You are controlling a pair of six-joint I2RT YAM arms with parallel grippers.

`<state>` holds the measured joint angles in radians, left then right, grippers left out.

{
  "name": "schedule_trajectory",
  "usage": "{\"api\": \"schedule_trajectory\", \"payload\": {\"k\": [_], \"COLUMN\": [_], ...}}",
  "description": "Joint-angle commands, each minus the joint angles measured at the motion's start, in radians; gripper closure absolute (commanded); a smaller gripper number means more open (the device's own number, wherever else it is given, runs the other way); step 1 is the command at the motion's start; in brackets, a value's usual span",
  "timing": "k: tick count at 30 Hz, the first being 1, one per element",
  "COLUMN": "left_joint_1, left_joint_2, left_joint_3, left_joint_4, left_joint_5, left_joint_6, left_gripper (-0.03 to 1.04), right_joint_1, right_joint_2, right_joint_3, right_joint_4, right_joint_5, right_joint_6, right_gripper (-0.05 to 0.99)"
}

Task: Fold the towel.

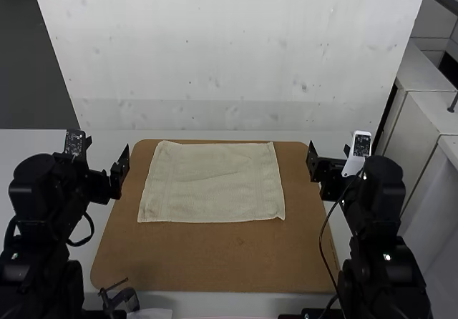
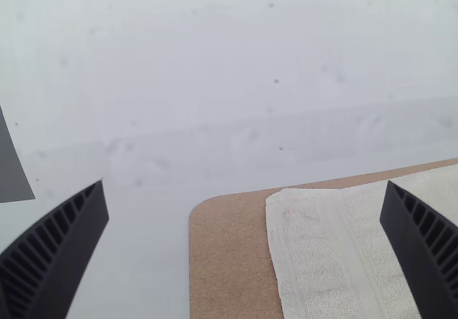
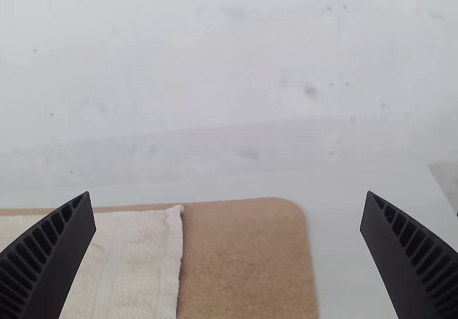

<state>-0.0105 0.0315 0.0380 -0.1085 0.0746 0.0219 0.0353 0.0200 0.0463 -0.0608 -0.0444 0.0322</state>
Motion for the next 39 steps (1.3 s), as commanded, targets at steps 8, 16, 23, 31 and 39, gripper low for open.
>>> {"api": "schedule_trajectory", "payload": {"k": [8,16,23,31,39], "left_joint_1": [0.004,-0.009,-0.023,-0.04,-0.043], "left_joint_2": [-0.03,0.223,0.551,0.877,1.035], "left_joint_3": [0.056,0.2,0.321,0.484,0.557], "left_joint_4": [-0.02,-0.054,-0.053,-0.056,-0.066], "left_joint_5": [-0.041,-0.027,-0.024,0.004,0.039], "left_joint_6": [0.033,0.033,0.003,-0.004,0.003], "left_gripper": [0.03,0.02,0.02,0.03,0.02], "right_joint_1": [0.012,0.012,0.012,0.014,0.051], "right_joint_2": [0.008,0.199,0.564,1.003,1.31], "right_joint_3": [0.036,0.135,0.265,0.472,0.645], "right_joint_4": [-0.02,0.009,0.03,0.039,0.03], "right_joint_5": [0.015,0.012,-0.015,-0.038,-0.037], "right_joint_6": [-0.008,-0.008,-0.008,-0.009,-0.008], "right_gripper": [-0.03,-0.03,-0.02,-0.02,-0.02]}}
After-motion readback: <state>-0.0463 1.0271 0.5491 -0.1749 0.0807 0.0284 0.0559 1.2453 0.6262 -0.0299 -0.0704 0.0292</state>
